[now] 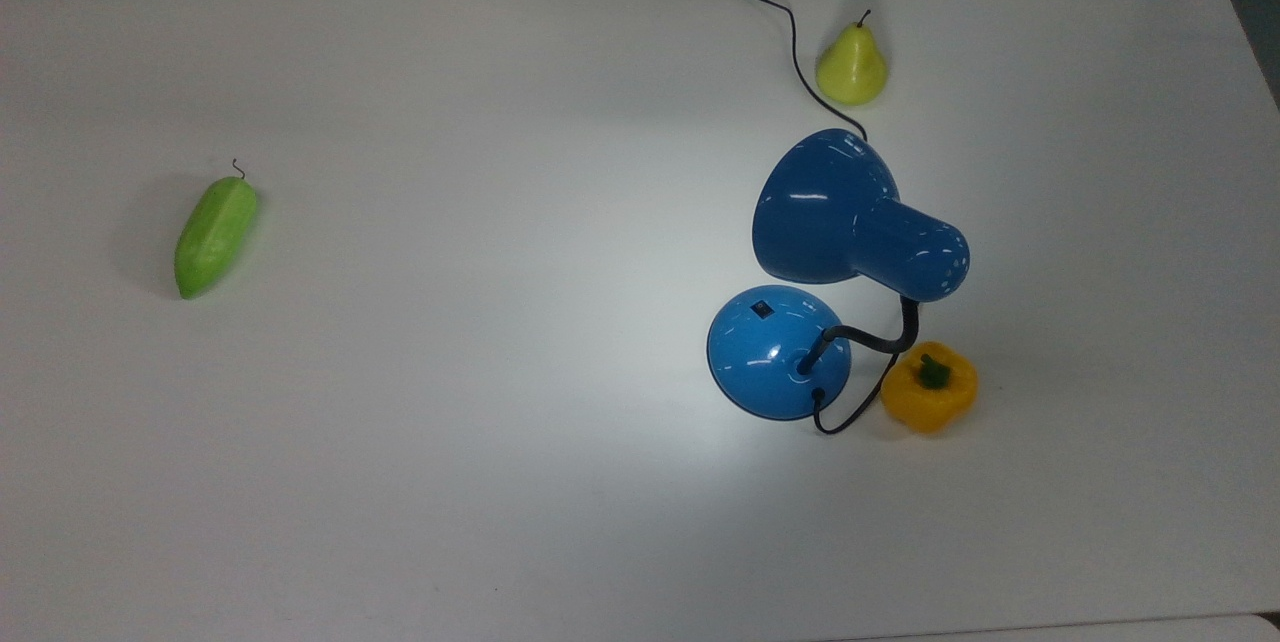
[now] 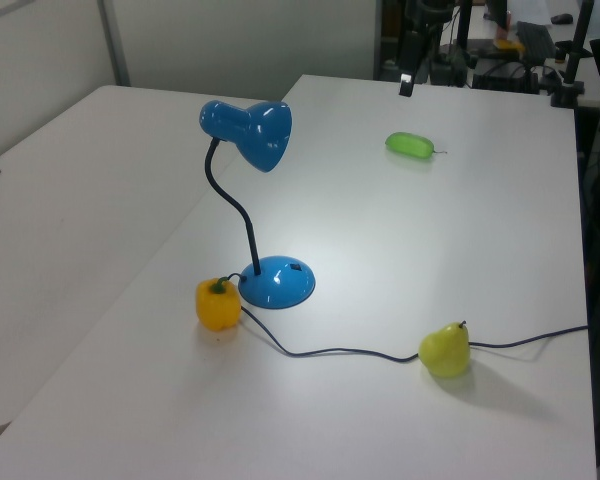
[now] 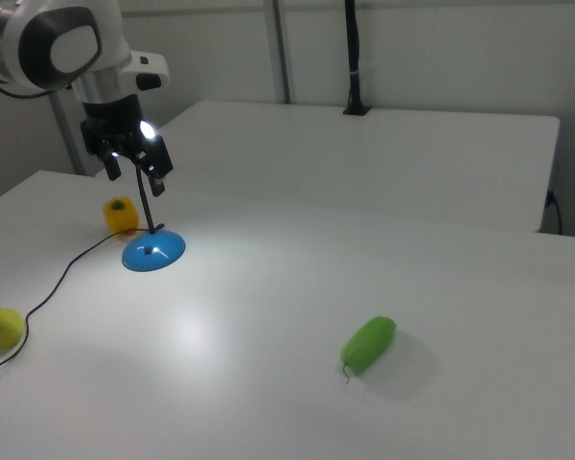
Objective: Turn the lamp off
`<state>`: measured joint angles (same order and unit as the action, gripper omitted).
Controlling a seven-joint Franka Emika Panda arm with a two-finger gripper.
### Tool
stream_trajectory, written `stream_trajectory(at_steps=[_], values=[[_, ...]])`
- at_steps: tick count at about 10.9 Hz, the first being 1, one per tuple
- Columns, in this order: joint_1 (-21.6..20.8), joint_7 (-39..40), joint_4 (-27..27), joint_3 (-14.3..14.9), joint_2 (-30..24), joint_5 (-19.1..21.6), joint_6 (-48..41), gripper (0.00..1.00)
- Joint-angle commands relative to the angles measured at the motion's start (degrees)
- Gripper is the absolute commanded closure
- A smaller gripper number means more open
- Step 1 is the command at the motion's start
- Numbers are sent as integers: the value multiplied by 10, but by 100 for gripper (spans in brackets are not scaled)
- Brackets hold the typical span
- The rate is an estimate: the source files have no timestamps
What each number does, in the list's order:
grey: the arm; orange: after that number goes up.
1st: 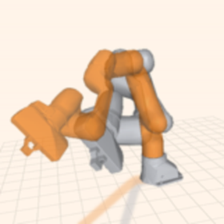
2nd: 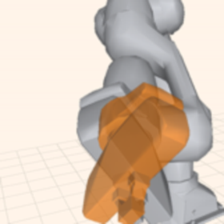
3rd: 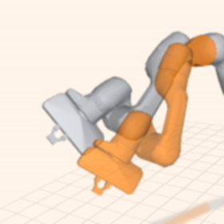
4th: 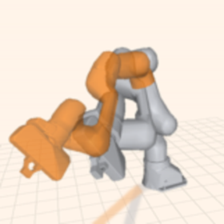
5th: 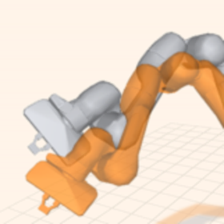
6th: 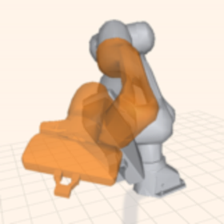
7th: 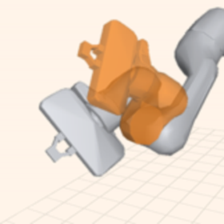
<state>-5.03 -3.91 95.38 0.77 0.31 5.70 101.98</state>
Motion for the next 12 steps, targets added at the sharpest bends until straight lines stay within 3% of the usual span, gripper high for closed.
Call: stream_trajectory(at_steps=[1,9,10,11,12], values=[[-13,-8,16,4,-7,-14,11,0],[-12,-4,24,5,-4,-14,18,3],[-12,-2,24,5,-2,-14,18,18],[-12,-2,24,5,-2,-14,22,40],[-12,-2,24,5,-2,-14,28,69]])
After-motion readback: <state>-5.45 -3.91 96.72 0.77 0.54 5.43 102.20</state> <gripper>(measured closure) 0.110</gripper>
